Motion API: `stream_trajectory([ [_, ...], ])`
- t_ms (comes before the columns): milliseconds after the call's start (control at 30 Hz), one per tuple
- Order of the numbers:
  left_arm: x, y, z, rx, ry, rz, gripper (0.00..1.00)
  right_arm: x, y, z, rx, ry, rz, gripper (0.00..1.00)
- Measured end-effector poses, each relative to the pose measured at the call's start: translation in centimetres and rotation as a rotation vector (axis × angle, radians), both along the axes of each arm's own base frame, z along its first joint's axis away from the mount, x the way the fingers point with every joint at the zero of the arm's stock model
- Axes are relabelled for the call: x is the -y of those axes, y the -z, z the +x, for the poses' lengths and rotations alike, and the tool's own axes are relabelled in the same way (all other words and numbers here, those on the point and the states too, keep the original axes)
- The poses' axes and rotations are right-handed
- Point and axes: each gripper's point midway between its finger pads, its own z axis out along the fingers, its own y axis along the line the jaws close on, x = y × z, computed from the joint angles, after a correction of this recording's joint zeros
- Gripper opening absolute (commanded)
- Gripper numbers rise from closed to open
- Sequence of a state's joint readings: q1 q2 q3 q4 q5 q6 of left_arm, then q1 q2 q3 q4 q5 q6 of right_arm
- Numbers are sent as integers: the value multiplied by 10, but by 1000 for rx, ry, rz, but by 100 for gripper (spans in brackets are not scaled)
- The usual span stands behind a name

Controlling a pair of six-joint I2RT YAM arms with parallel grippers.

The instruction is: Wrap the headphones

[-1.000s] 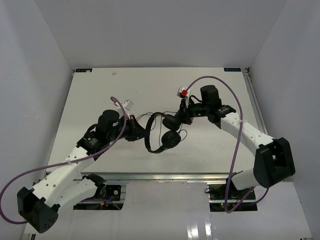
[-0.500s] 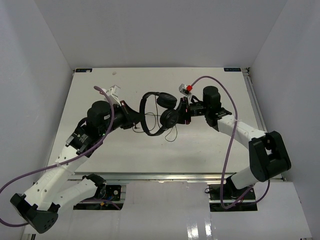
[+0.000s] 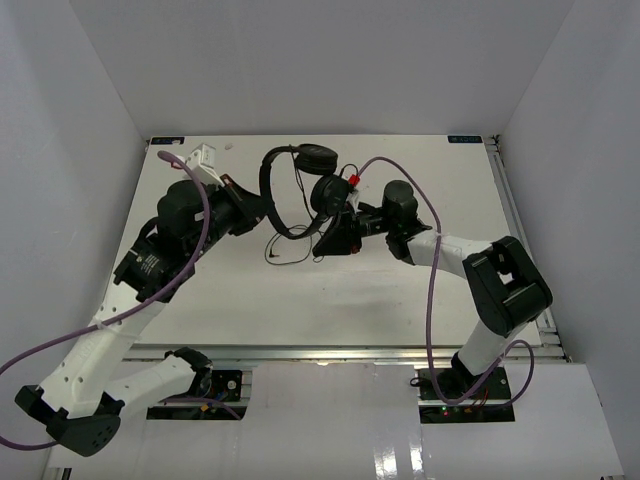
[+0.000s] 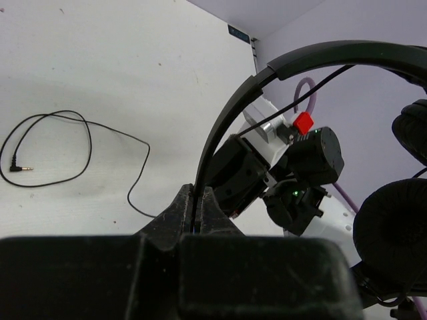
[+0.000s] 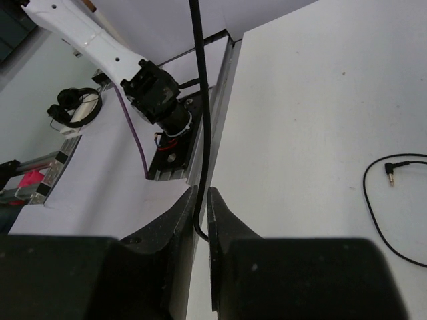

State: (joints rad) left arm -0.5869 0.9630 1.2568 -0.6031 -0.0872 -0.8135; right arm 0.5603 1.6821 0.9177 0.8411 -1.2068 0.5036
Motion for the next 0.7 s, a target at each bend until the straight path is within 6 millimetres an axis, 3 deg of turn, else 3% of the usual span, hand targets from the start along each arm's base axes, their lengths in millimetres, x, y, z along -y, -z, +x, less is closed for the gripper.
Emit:
stream_trajectory([
  [267,-9,-10,8,-3,-72,16,0,-17,-1,-23,8,-88,52,18],
  [600,-21,-48,28,43,-184,22,0,-25,4,-67,-51,-210,51,21],
  [700,-25,-51,33,48,-211,39,0,-25,8,-78,-67,-237,41,21],
])
